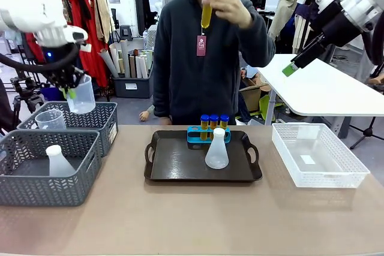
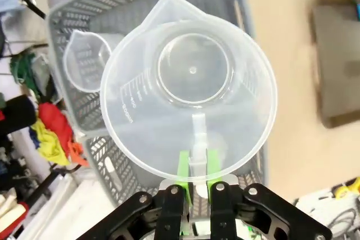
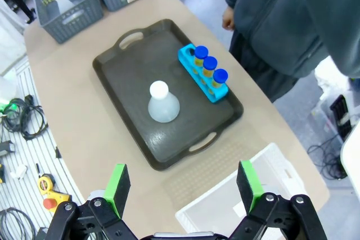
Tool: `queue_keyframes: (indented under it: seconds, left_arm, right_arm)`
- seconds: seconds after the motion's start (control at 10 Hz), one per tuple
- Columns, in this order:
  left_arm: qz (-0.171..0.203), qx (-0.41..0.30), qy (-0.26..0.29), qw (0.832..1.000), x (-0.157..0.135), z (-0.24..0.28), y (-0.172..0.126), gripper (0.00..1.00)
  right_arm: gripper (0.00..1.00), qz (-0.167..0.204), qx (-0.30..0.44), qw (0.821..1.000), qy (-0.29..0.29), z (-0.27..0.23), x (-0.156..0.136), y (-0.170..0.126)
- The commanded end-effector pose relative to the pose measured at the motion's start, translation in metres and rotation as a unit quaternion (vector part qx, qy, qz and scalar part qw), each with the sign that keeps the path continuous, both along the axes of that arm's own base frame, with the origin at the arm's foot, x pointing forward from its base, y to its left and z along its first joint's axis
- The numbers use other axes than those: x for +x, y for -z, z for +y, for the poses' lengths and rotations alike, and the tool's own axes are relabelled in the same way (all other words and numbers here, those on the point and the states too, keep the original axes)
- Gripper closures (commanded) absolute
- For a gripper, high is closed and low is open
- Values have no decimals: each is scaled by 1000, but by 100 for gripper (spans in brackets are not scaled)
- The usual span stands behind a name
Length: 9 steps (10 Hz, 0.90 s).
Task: Prepare the laboratory tools.
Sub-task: Pick up one Large Measuring Cup and place it on the Handle tray.
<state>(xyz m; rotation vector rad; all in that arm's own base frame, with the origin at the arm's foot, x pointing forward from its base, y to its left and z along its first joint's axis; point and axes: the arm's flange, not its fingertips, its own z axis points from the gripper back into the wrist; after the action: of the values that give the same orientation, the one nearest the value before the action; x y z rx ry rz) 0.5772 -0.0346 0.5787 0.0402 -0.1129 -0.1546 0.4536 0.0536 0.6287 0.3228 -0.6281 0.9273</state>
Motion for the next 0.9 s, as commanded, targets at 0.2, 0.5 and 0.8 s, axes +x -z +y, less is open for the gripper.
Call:
queue_keyframes:
  seconds: [0.2, 0.5, 0.8]
  left_arm:
    - [-29, 44, 104, 993, -36, -37, -73, 100]
    - [-42, 63, 212, 974, -59, -73, -122, 100]
    - [-80, 65, 209, 973, -62, -74, -129, 100]
  right_arm:
    - [0, -1, 8, 1000, -5, 0, -1, -1]
    - [0, -1, 8, 1000, -5, 0, -1, -1]
    - [0, -1, 8, 1000, -5, 0, -1, -1]
